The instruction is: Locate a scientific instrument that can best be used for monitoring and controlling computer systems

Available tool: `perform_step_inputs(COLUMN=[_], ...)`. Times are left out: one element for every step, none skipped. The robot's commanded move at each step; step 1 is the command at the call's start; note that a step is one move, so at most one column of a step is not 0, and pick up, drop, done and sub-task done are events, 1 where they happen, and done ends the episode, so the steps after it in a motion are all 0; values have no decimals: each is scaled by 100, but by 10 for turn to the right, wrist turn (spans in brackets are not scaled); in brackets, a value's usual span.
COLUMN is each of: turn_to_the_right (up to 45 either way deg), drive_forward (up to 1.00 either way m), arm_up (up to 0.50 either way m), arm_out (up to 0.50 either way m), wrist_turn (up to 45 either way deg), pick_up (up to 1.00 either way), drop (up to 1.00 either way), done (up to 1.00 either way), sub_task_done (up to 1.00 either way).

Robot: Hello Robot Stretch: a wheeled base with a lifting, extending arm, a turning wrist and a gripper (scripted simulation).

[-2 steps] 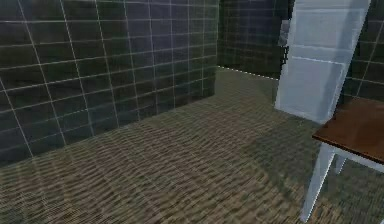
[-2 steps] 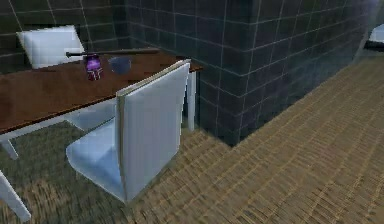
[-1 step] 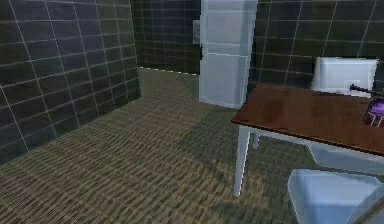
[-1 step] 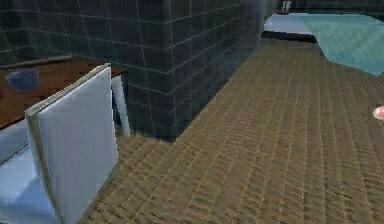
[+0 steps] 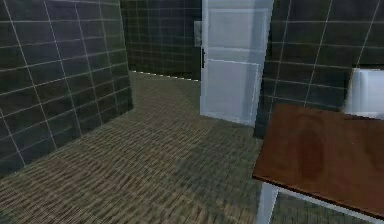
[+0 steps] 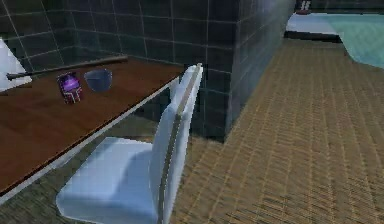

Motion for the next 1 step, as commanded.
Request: perform_step_inputs(turn_to_the_right=[450], drive_forward=[0], arm_up=[0], arm_out=[0], wrist_turn=[0], pick_up=[0], drop=[0], done=[0], sub_task_done=[0])
